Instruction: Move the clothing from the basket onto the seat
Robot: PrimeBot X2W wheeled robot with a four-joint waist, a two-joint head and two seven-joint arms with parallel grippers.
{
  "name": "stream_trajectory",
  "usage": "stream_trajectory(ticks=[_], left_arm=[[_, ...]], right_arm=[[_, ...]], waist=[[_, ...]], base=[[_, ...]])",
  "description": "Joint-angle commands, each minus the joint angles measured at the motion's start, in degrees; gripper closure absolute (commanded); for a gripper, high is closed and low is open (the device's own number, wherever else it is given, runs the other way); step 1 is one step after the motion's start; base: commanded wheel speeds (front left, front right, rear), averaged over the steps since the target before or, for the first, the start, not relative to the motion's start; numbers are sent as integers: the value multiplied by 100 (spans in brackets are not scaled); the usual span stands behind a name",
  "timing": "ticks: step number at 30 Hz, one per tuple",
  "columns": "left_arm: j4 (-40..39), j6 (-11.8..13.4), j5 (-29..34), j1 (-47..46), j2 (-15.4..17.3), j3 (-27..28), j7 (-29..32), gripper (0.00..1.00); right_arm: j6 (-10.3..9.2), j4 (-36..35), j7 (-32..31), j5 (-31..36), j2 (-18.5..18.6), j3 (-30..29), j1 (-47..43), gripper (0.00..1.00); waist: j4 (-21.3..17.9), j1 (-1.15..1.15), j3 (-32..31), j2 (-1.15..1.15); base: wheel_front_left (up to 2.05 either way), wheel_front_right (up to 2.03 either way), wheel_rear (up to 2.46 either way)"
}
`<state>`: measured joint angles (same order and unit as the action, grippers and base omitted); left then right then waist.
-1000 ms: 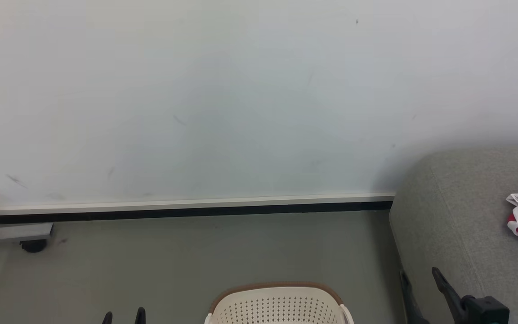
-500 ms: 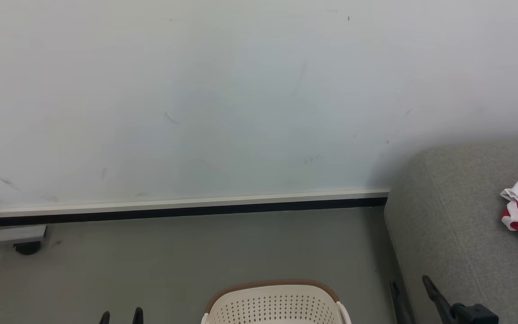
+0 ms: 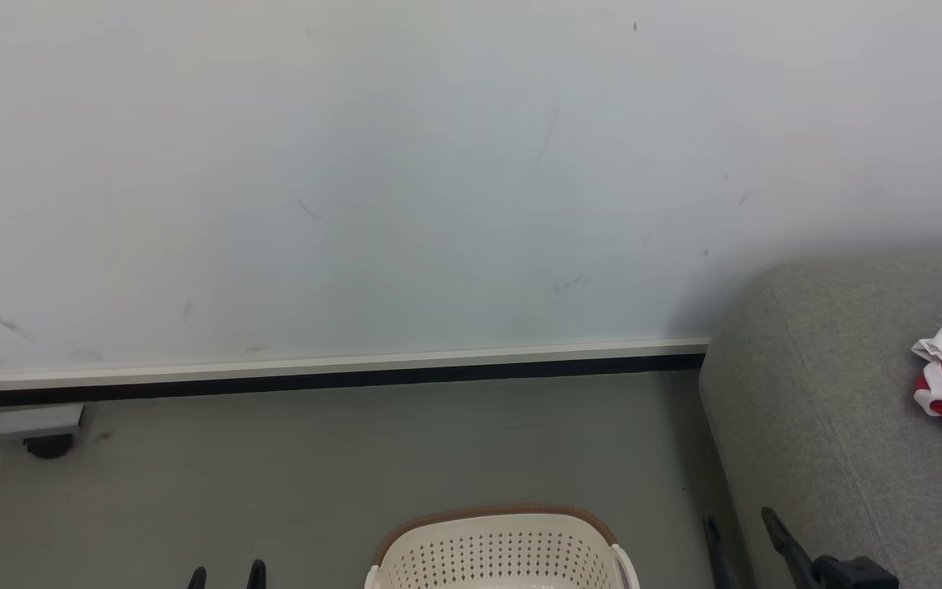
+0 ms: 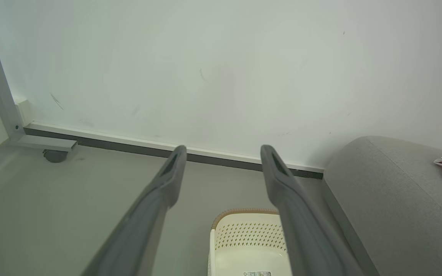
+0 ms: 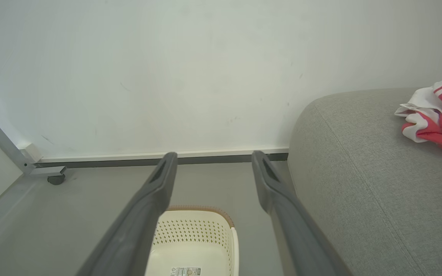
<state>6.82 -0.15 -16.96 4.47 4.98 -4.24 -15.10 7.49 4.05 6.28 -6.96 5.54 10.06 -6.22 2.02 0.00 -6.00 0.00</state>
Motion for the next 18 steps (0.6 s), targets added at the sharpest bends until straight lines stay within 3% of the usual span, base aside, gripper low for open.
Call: stream_trajectory(ticks=[1, 9, 10, 18], left_arm=[[23, -15, 84, -30, -14, 28, -11, 0], [32, -69, 97, -43, -60, 99, -11, 0], [25, -74, 86, -7, -49, 76, 0, 100], [335, -98, -163, -21, -94, 90, 139, 100]], right_arm=[[0, -7, -3, 30, -21, 6, 16, 0], [0, -8, -19, 45, -43, -12, 27, 0], [0, 2, -24, 27, -33, -9, 1, 100], [0, 273, -44, -283, -31, -32, -112, 100]], waist=[[4, 0, 2, 0], [23, 0, 2, 0], [23, 0, 3, 0], [19, 0, 15, 0]], base=[[0, 0, 0], [0, 0, 0], [0, 0, 0], [0, 0, 0]])
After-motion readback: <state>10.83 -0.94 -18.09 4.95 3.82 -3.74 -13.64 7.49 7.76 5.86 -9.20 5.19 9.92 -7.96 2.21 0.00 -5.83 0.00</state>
